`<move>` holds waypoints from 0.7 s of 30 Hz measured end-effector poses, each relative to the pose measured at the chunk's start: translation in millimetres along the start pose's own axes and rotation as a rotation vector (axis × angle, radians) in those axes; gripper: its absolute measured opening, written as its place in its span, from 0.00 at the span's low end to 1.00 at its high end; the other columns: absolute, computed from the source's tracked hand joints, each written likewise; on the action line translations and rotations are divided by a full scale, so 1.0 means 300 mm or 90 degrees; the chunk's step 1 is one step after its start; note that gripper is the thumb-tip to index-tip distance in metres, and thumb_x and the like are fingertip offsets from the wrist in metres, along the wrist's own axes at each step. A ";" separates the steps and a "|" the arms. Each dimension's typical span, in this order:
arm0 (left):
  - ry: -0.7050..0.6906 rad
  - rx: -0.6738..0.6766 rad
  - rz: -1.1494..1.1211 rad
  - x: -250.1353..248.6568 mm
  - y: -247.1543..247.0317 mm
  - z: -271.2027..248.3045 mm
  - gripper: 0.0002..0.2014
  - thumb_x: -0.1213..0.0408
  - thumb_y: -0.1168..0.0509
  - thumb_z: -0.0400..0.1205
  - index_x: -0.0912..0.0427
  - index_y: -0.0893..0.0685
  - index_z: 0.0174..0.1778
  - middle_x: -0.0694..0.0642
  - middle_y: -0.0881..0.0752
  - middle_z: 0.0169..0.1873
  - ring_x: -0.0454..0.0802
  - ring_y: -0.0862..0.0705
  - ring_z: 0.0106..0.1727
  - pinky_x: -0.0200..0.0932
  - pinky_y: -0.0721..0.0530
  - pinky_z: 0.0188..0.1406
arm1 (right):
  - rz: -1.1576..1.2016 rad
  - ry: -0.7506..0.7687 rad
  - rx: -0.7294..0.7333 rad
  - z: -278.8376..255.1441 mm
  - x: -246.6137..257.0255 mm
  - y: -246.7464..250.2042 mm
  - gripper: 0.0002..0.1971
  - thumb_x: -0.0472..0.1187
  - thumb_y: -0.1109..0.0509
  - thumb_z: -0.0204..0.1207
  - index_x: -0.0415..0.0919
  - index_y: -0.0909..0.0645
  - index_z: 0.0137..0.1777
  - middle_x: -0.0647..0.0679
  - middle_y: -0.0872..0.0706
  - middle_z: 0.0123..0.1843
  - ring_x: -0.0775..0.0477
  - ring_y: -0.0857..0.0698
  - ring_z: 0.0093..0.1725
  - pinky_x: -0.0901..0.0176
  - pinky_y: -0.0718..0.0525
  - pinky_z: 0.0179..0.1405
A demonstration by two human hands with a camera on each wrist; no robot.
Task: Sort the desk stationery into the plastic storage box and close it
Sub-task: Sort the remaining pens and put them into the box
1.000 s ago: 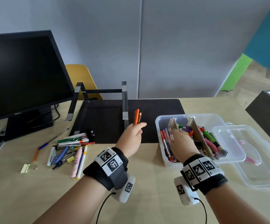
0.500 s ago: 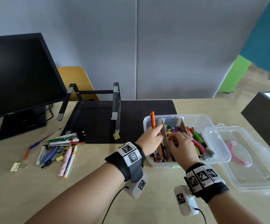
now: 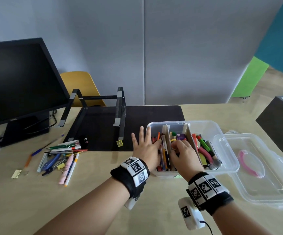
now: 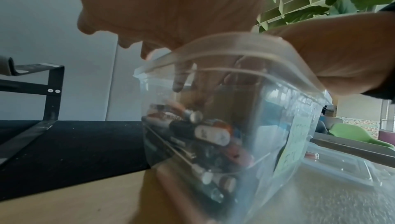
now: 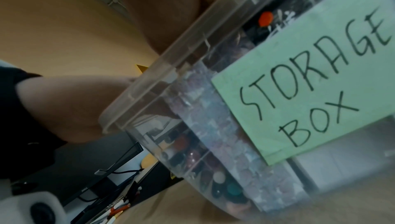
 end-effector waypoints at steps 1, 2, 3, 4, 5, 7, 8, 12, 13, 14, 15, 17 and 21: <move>0.005 -0.002 -0.003 0.004 0.000 0.001 0.24 0.57 0.38 0.81 0.43 0.31 0.75 0.59 0.62 0.83 0.66 0.68 0.82 0.72 0.66 0.77 | -0.002 0.003 -0.001 -0.001 0.001 -0.001 0.08 0.35 0.36 0.77 0.39 0.19 0.54 0.48 0.20 0.50 0.49 0.21 0.47 0.62 0.22 0.47; 0.011 0.002 -0.003 0.009 0.001 0.002 0.20 0.56 0.39 0.82 0.46 0.25 0.71 0.58 0.61 0.83 0.65 0.67 0.82 0.72 0.66 0.77 | -0.005 0.006 -0.002 -0.001 0.003 -0.001 0.08 0.35 0.36 0.77 0.39 0.19 0.54 0.48 0.20 0.49 0.49 0.21 0.47 0.62 0.21 0.46; 0.021 0.012 -0.007 0.013 0.003 0.003 0.16 0.54 0.40 0.82 0.49 0.20 0.65 0.57 0.61 0.84 0.64 0.67 0.82 0.72 0.66 0.77 | -0.005 0.007 -0.002 -0.001 0.005 -0.001 0.08 0.35 0.36 0.77 0.39 0.19 0.53 0.48 0.20 0.49 0.48 0.21 0.47 0.61 0.21 0.47; 0.029 0.019 -0.016 0.016 0.003 0.003 0.14 0.53 0.41 0.83 0.51 0.17 0.60 0.56 0.60 0.84 0.63 0.67 0.83 0.71 0.66 0.77 | -0.006 0.007 -0.001 -0.001 0.006 -0.002 0.08 0.35 0.36 0.77 0.39 0.19 0.53 0.48 0.20 0.49 0.48 0.21 0.47 0.61 0.22 0.47; 0.032 0.021 -0.024 0.018 0.001 0.001 0.14 0.52 0.42 0.83 0.52 0.16 0.58 0.56 0.58 0.84 0.62 0.65 0.83 0.70 0.66 0.77 | -0.005 0.006 0.001 0.000 0.006 -0.003 0.08 0.35 0.36 0.77 0.39 0.19 0.53 0.48 0.20 0.49 0.48 0.21 0.47 0.62 0.22 0.47; 0.026 -0.006 -0.052 0.024 -0.001 -0.003 0.16 0.50 0.43 0.83 0.54 0.17 0.59 0.56 0.52 0.84 0.61 0.60 0.84 0.68 0.64 0.78 | -0.005 0.003 0.002 0.003 0.006 -0.003 0.09 0.35 0.35 0.76 0.38 0.19 0.54 0.48 0.20 0.49 0.48 0.21 0.48 0.63 0.24 0.48; 0.022 -0.038 -0.074 0.032 -0.005 -0.006 0.16 0.50 0.43 0.83 0.54 0.18 0.60 0.57 0.45 0.83 0.60 0.54 0.84 0.68 0.60 0.79 | -0.007 0.001 0.001 0.005 0.006 -0.002 0.09 0.34 0.35 0.76 0.38 0.18 0.54 0.48 0.20 0.49 0.49 0.21 0.48 0.63 0.24 0.49; -0.018 -0.249 -0.164 0.085 0.009 -0.036 0.13 0.54 0.39 0.76 0.58 0.13 0.43 0.56 0.18 0.47 0.59 0.18 0.52 0.61 0.17 0.52 | -0.017 0.008 -0.033 0.007 0.032 0.008 0.08 0.34 0.33 0.74 0.38 0.17 0.52 0.47 0.18 0.48 0.46 0.20 0.47 0.57 0.21 0.49; -0.018 -0.283 -0.192 0.105 0.015 -0.050 0.14 0.54 0.41 0.75 0.57 0.13 0.40 0.54 0.18 0.41 0.57 0.17 0.45 0.55 0.16 0.44 | -0.011 0.021 -0.045 0.005 0.048 0.009 0.07 0.33 0.33 0.74 0.38 0.17 0.51 0.47 0.18 0.47 0.45 0.20 0.46 0.55 0.20 0.49; -0.009 -0.303 -0.216 0.128 0.020 -0.063 0.14 0.54 0.42 0.75 0.56 0.13 0.39 0.53 0.19 0.39 0.56 0.17 0.42 0.51 0.16 0.41 | -0.002 0.039 -0.056 0.002 0.067 0.007 0.07 0.33 0.32 0.74 0.38 0.17 0.50 0.47 0.18 0.46 0.45 0.19 0.46 0.53 0.19 0.48; 0.006 -0.308 -0.234 0.153 0.025 -0.075 0.14 0.54 0.42 0.75 0.55 0.13 0.41 0.53 0.18 0.39 0.56 0.17 0.43 0.49 0.18 0.40 | 0.007 0.059 -0.066 -0.003 0.091 0.003 0.07 0.33 0.32 0.74 0.38 0.16 0.50 0.47 0.17 0.46 0.45 0.19 0.45 0.53 0.19 0.48; 0.037 -0.327 -0.249 0.213 0.029 -0.101 0.10 0.57 0.37 0.75 0.55 0.13 0.45 0.53 0.18 0.43 0.57 0.17 0.47 0.51 0.20 0.44 | 0.022 0.096 -0.082 -0.013 0.148 -0.012 0.06 0.32 0.31 0.74 0.37 0.16 0.49 0.47 0.17 0.45 0.48 0.20 0.44 0.56 0.19 0.45; 0.097 -0.292 -0.257 0.341 0.024 -0.159 0.09 0.60 0.32 0.77 0.56 0.12 0.51 0.54 0.18 0.50 0.57 0.20 0.55 0.52 0.24 0.53 | 0.058 0.155 -0.083 -0.024 0.281 -0.080 0.07 0.31 0.31 0.71 0.37 0.15 0.47 0.49 0.17 0.43 0.54 0.22 0.41 0.68 0.25 0.44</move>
Point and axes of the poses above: each hand's wrist, its own z-axis towards the middle knuckle, its own y-axis out of the back of the hand, x = y × z, the point moved 2 cm from there along z, towards the middle knuckle
